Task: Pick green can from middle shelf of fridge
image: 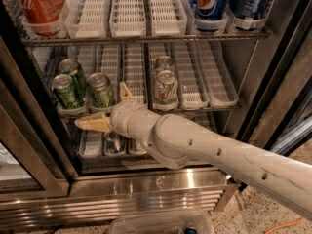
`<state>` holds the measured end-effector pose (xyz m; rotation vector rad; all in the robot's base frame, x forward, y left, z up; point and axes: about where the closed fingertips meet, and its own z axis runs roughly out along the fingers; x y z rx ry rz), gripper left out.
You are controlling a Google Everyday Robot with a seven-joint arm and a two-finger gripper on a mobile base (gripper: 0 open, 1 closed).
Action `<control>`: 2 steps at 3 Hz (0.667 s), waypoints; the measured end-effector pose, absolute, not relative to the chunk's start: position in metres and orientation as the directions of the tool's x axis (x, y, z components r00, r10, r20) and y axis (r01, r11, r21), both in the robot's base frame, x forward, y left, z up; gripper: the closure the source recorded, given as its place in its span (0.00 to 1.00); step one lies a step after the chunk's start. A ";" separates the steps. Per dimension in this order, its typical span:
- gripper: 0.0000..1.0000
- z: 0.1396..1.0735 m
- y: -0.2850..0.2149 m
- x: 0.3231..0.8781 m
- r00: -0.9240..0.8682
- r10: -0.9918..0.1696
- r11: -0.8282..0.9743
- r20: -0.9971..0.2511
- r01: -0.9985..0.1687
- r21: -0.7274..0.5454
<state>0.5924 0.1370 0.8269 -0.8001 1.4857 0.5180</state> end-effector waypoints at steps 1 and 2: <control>0.00 0.829 0.145 0.600 0.064 -0.143 0.654 -0.988 -0.743 -0.143; 0.00 0.831 0.149 0.608 0.075 -0.124 0.658 -0.989 -0.741 -0.139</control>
Offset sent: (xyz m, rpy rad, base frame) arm 0.0255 0.0154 0.0066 0.0666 -0.0363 -0.0038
